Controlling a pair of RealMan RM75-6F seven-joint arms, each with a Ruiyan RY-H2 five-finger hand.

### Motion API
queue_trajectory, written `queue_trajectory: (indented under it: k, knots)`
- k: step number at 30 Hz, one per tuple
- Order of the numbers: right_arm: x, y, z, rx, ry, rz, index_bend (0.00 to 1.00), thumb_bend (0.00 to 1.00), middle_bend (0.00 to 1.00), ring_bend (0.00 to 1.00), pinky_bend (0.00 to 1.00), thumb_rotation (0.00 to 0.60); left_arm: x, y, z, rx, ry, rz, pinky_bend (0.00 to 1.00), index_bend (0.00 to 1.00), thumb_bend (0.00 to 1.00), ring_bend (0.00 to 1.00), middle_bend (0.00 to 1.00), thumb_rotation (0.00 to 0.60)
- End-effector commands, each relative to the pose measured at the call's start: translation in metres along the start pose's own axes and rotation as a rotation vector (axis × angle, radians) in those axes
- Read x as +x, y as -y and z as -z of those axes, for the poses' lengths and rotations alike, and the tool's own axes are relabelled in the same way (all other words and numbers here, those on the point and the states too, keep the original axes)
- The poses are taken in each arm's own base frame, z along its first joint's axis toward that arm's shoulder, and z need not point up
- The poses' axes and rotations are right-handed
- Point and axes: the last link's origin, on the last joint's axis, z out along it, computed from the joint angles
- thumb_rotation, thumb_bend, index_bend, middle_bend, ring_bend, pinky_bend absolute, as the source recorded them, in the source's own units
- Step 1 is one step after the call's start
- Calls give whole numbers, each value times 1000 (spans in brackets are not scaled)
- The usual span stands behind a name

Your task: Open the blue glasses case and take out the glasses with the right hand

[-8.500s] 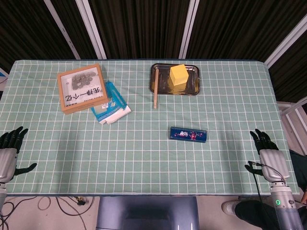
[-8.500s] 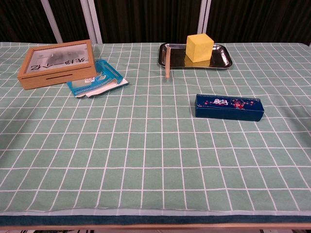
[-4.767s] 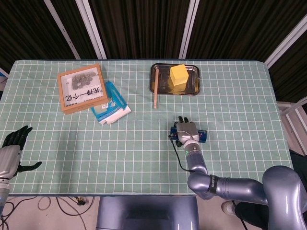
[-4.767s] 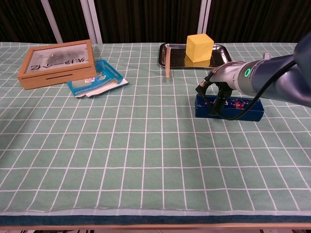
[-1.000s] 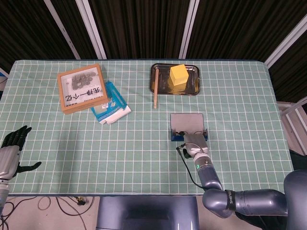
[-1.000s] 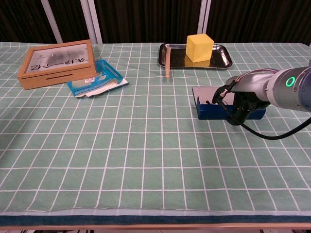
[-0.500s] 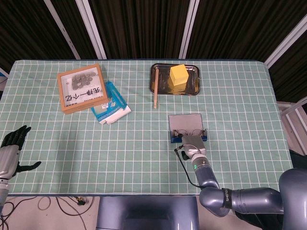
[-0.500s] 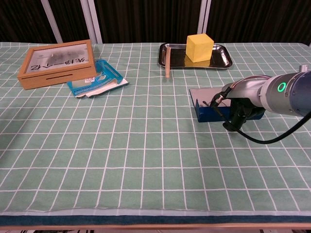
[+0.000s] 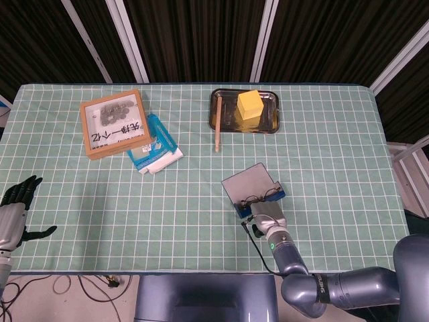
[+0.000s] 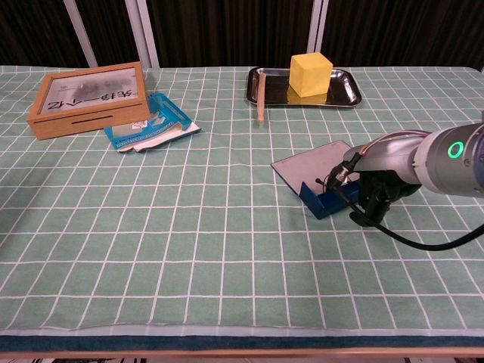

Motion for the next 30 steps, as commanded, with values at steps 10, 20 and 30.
queue_trajectory:
  k: [10, 20, 30]
  knots:
    - [-3, -32, 22, -126, 47, 71, 280, 547, 850, 925, 1000, 600, 0, -1, 0, -2, 0, 3, 0, 0, 26, 0, 0, 600]
    - [-6, -54, 33, -200, 113, 108, 283, 546, 850, 925, 1000, 600, 0, -1, 0, -2, -2, 4, 0, 0, 26, 0, 0, 600]
    - [-3, -78, 38, -276, 129, 119, 307, 547, 850, 925, 1000, 600, 1, -1, 0, -1, -6, 7, 0, 0, 25, 0, 0, 600]
